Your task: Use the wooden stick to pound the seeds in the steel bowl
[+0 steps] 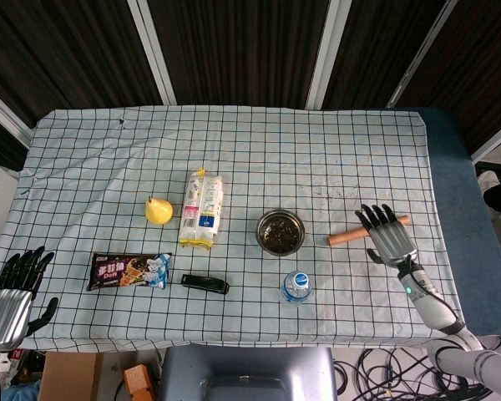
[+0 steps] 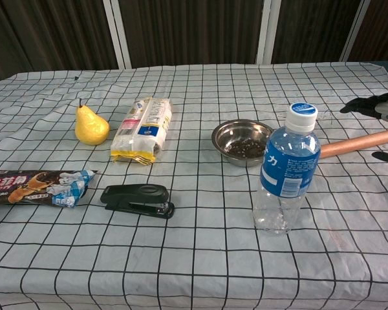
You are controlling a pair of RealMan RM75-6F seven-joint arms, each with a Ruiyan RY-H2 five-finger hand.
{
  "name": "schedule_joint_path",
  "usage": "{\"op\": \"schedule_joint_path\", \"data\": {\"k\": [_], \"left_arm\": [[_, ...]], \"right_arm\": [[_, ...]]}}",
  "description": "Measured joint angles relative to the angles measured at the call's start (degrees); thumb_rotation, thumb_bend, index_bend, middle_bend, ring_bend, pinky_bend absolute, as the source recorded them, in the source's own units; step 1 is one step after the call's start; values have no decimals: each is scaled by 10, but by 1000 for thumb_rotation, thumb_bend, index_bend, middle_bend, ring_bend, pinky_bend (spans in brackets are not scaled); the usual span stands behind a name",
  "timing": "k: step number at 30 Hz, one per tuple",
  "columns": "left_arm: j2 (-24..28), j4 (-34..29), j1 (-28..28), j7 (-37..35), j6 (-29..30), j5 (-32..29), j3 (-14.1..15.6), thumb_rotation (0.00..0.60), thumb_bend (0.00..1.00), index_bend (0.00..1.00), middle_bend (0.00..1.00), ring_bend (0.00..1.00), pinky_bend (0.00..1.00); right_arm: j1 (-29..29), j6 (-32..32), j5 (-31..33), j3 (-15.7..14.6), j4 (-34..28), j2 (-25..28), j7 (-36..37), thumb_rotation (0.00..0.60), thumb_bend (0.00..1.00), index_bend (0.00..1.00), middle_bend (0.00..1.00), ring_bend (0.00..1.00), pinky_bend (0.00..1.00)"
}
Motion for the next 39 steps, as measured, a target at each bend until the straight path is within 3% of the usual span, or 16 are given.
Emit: {"op": "schedule_joint_path", "data": {"k": [5, 13, 28, 39], "left_arm": [[0, 1, 0, -2, 0, 0, 1, 600, 385, 0, 0, 0, 51], [1, 1, -1, -4, 0, -1, 0, 600, 385, 0, 0, 0, 51], [2, 1, -2, -7, 0, -4, -1, 600, 381, 0, 0, 0, 51], [2, 1, 0, -7, 4, -4, -1, 600, 382, 0, 0, 0, 51]], "right_arm": [[10, -8, 1, -1, 18, -12, 18, 600, 269, 100, 0, 0, 0], [27, -11, -5, -3, 63, -46, 61, 600, 269, 334, 27, 0, 0], [43, -13, 9, 1, 119, -94, 58, 600, 270, 469, 106, 0, 70], [45, -16, 14, -4, 132, -104, 49, 600, 270, 498, 113, 3, 99]]}}
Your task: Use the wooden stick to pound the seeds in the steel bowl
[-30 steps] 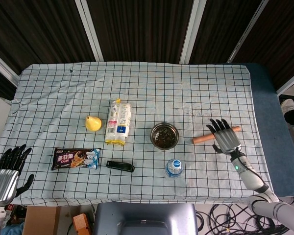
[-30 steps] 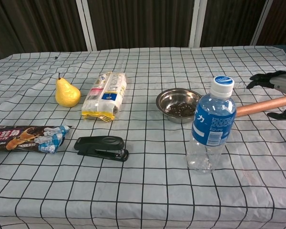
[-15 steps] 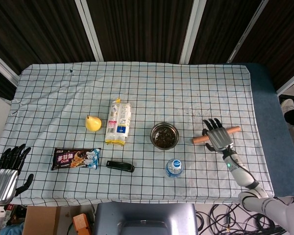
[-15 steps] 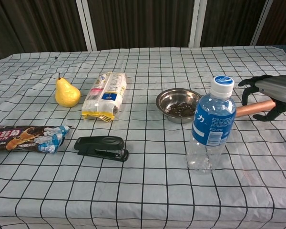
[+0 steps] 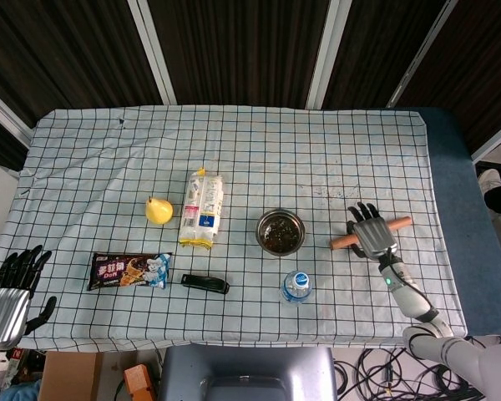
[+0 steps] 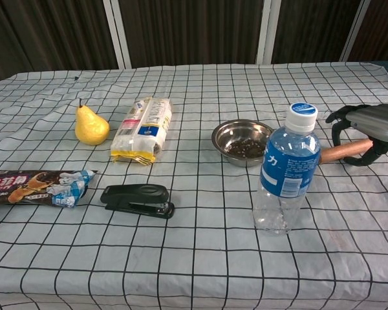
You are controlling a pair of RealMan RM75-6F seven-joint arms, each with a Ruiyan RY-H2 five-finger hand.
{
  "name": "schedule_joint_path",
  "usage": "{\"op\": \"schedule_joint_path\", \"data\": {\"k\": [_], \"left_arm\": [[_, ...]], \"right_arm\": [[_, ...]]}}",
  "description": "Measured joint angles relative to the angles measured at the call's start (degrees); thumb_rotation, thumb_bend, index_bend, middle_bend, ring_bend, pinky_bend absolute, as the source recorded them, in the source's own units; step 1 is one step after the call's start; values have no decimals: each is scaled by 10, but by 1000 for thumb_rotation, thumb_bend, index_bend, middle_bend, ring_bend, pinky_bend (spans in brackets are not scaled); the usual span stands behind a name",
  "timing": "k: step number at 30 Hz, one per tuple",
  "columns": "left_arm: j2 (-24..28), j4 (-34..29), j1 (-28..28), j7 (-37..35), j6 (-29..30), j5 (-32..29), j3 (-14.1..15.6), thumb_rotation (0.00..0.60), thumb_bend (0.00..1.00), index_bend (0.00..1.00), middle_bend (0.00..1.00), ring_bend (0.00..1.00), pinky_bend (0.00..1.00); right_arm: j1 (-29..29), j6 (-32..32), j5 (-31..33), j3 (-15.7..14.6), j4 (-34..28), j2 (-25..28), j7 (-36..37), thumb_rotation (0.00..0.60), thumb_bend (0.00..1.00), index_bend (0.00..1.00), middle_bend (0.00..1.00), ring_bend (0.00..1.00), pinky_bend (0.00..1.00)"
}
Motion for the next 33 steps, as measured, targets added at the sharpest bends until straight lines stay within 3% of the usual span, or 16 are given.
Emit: {"op": "schedule_joint_path", "data": {"k": [9, 14, 18, 22, 28, 33], "left_arm": [[1, 1, 1, -3, 2, 0, 0, 600, 382, 0, 0, 0, 51], [0, 0, 2, -2, 4, 1, 0, 600, 382, 0, 0, 0, 51], [0, -1, 3, 1, 5, 4, 2, 600, 382, 0, 0, 0, 51], [0, 0, 2, 1, 4, 4, 3, 600, 383, 0, 0, 0, 51], [0, 0, 0, 2, 0, 1, 1, 600, 382, 0, 0, 0, 51], [-2, -1, -2, 6, -5, 0, 2, 600, 383, 0, 0, 0, 52]], "right_arm": [[-9, 47, -12, 5, -15, 10, 46, 600, 324, 667, 224, 115, 175], [-23, 87, -21, 11, -44, 23, 142, 600, 358, 693, 334, 221, 273], [-36, 103, -25, 16, -72, 40, 267, 600, 364, 691, 366, 247, 293], [-47, 108, -26, 20, -89, 61, 441, 600, 368, 690, 374, 256, 301], [-61, 112, -27, 31, -81, 80, 673, 600, 368, 691, 374, 256, 305], [-67, 113, -27, 41, -74, 88, 813, 600, 368, 691, 373, 258, 305]]}}
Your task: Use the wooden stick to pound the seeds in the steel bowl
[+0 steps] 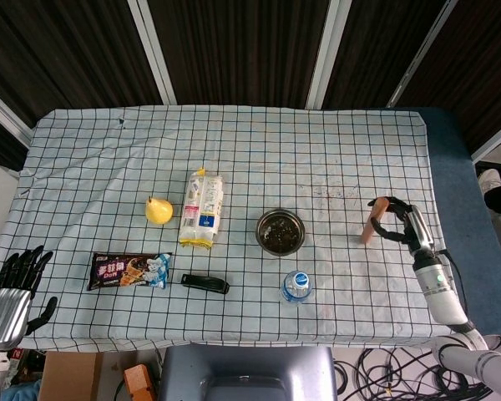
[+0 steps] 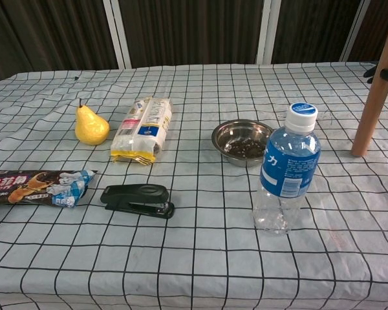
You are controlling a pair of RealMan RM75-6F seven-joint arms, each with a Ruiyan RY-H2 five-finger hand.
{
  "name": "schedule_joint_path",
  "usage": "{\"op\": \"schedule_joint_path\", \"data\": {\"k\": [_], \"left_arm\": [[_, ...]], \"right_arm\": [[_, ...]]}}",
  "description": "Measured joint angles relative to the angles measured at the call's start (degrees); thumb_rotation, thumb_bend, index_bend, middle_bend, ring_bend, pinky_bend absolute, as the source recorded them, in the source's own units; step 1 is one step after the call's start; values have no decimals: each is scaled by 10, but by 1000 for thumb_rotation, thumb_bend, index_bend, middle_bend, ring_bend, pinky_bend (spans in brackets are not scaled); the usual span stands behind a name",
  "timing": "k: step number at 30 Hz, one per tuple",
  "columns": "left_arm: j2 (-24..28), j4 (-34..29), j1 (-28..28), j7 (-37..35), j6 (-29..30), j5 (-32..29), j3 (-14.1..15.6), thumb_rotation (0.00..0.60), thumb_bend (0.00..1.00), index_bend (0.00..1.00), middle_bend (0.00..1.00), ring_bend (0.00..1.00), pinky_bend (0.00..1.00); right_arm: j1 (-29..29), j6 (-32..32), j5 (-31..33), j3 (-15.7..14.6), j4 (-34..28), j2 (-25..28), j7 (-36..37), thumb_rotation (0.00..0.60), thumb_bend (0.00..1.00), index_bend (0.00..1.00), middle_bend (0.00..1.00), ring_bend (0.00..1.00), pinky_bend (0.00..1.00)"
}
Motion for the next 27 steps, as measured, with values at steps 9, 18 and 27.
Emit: {"op": "schedule_joint_path", "data": {"k": [9, 18, 27], "left_arm": [[1, -1, -2, -1, -4, -1, 1, 600, 383, 0, 0, 0, 52], [2, -3, -1, -1, -3, -2, 1, 600, 382, 0, 0, 0, 52], [3, -3, -3, -1, -7, -3, 1, 600, 383, 0, 0, 0, 53]], "right_arm": [[-4, -18, -5, 3, 36, -5, 203, 600, 368, 691, 373, 259, 305], [0, -48, -13, -10, 84, -22, 268, 600, 368, 686, 373, 259, 306], [-5, -43, -10, -12, 105, -35, 271, 600, 369, 456, 367, 259, 312]]}}
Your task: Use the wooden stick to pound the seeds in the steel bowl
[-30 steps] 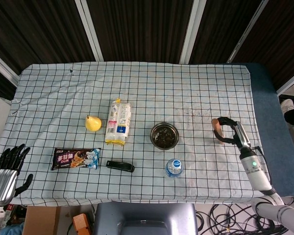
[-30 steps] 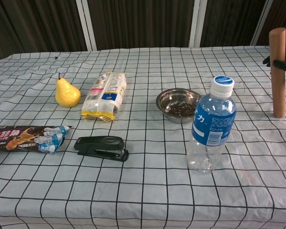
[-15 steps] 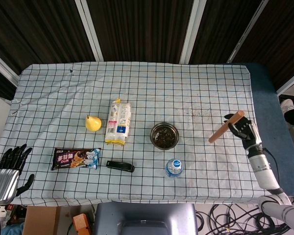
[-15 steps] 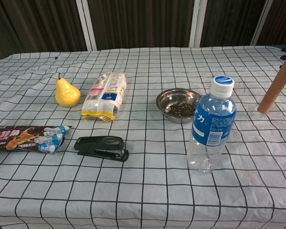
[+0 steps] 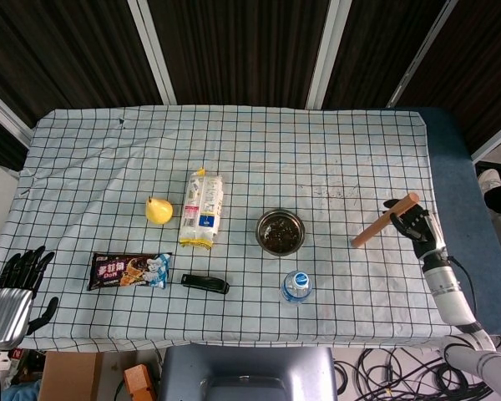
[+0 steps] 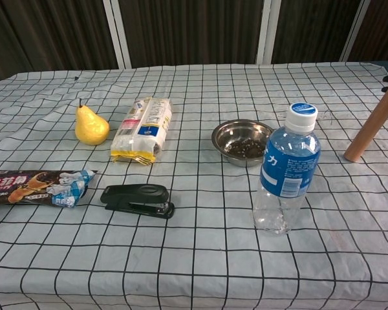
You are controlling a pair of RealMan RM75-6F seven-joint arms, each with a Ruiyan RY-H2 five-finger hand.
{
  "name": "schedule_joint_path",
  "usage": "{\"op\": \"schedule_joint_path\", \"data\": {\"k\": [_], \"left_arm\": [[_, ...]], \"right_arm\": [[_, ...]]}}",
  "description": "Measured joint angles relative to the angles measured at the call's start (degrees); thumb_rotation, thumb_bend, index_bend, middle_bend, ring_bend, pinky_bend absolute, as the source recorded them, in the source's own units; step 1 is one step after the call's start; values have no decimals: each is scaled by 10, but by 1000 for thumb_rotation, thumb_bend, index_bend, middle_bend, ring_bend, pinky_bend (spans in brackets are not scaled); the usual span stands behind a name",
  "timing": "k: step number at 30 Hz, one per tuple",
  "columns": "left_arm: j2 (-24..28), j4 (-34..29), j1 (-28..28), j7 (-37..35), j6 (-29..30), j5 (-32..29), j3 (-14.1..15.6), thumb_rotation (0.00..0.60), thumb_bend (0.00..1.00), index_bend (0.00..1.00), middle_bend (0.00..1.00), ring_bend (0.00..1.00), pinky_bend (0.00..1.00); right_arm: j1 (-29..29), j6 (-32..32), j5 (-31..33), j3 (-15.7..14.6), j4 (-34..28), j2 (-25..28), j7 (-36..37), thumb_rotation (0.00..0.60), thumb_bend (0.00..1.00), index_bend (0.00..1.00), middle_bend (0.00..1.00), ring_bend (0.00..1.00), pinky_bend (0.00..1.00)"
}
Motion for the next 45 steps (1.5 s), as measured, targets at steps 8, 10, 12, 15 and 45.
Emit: {"op": "schedule_joint_path", "data": {"k": [8, 10, 12, 15, 45], "left_arm": [[-1, 0, 0, 2, 0, 0, 0, 600, 383, 0, 0, 0, 53], [-1, 0, 1, 1, 2, 1, 0, 600, 384, 0, 0, 0, 53], [0, 0, 1, 1, 2, 1, 1, 600, 383, 0, 0, 0, 53], [0, 0, 1, 0, 3, 1, 1, 600, 383, 0, 0, 0, 53], [1, 2, 3, -4, 9, 1, -1, 600, 383, 0, 0, 0, 52]], "right_arm": [[-5, 15, -12, -7, 12, -2, 34, 600, 369, 273, 338, 243, 312], [-6, 21, -13, -8, 13, -2, 39, 600, 369, 271, 337, 243, 312], [-7, 24, -15, -9, 12, -2, 43, 600, 369, 270, 337, 243, 312], [-8, 28, -17, -10, 10, 0, 49, 600, 369, 274, 337, 243, 312], [12, 18, -17, -9, 11, -10, 77, 600, 368, 789, 598, 619, 704]]}}
